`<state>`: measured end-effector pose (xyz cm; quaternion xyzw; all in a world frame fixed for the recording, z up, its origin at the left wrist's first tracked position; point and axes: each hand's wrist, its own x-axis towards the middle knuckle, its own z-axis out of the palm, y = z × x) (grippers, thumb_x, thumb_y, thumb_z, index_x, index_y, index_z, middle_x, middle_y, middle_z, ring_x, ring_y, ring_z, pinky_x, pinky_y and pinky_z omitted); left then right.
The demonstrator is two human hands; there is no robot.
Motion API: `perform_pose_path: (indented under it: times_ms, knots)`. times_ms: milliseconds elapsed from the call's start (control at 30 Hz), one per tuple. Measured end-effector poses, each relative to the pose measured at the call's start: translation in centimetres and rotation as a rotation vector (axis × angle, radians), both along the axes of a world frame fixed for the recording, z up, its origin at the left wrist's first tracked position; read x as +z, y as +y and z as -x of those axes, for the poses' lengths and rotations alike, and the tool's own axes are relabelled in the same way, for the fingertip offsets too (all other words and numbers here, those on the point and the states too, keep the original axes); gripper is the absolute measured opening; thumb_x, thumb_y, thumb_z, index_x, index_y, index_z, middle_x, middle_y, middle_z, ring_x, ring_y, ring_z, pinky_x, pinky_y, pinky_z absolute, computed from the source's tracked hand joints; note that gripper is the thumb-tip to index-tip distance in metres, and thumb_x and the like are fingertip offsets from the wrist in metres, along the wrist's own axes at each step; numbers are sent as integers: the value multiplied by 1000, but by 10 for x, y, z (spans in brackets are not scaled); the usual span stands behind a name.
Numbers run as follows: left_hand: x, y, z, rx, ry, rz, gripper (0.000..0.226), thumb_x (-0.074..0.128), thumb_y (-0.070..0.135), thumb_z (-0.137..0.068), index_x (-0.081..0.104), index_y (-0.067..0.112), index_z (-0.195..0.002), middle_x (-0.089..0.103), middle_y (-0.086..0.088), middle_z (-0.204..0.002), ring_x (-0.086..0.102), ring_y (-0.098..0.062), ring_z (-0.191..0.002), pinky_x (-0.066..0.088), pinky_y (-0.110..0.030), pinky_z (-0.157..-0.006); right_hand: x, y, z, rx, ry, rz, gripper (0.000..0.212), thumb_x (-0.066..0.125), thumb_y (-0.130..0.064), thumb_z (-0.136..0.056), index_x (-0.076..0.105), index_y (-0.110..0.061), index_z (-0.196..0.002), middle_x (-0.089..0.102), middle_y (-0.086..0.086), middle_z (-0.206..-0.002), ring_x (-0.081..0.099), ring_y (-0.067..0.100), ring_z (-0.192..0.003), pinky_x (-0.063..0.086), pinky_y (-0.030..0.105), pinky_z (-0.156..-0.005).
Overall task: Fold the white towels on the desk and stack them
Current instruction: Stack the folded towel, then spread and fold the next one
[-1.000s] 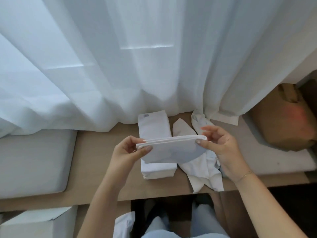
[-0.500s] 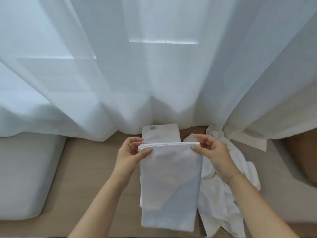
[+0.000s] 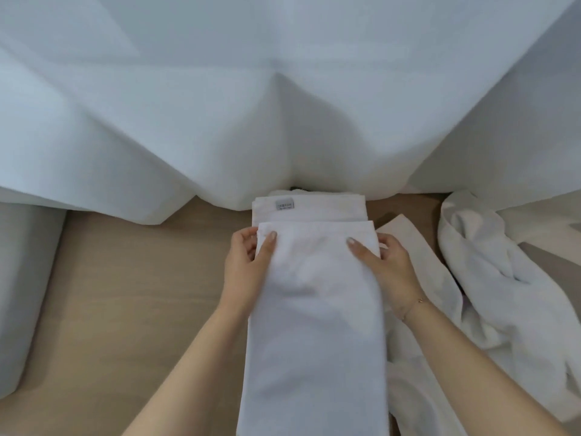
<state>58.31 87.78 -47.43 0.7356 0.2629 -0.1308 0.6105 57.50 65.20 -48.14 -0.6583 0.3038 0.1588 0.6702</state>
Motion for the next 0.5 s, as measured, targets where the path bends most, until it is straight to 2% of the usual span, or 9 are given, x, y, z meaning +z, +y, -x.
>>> perform_pose_path:
  times_ms: [100,167,267,333,433,500]
  knots:
    - [6,-3,10,-48,-1,-108,30,61,48,-91,61,20,-102,69,9,-91,65,-1,-79,52,-21,-69,5,3,7,51,-17,1,30,68,-41,-85,69,-18,-104,75,-5,-98,71,10,-88,58,21,-74]
    - [15,-5,12,-88,-92,-129,27,58,46,-94,59,19,-92,62,9,-78,54,-4,-68,46,-20,-63,13,2,7,72,-83,-22,29,61,-42,-89,69,-21,-108,74,-8,-101,70,8,-91,55,17,-73]
    - [27,-5,0,-83,-218,-123,13,55,41,-98,55,33,-88,58,17,-77,52,0,-68,43,-13,-61,23,3,-6,57,-184,-20,30,59,-50,-88,70,-29,-107,73,-10,-104,69,5,-93,54,15,-72]
    - [24,-3,-17,-73,-221,-153,12,55,41,-98,55,35,-87,59,20,-77,52,5,-67,42,-9,-60,21,6,-24,47,-192,-30,28,62,-51,-87,72,-29,-102,74,-6,-103,70,10,-94,57,22,-75]
    - [8,-3,-40,-62,-112,-170,18,56,42,-97,56,25,-90,58,16,-78,51,5,-65,41,-8,-58,5,11,-51,29,-128,2,27,64,-41,-90,71,-17,-99,74,5,-100,69,18,-91,57,34,-81]
    - [-3,-4,-46,-45,-61,-167,24,55,43,-97,56,20,-92,56,11,-81,50,2,-65,41,-9,-57,-6,13,-58,16,-89,12,25,65,-36,-90,70,-12,-97,74,6,-96,68,16,-84,56,32,-77]
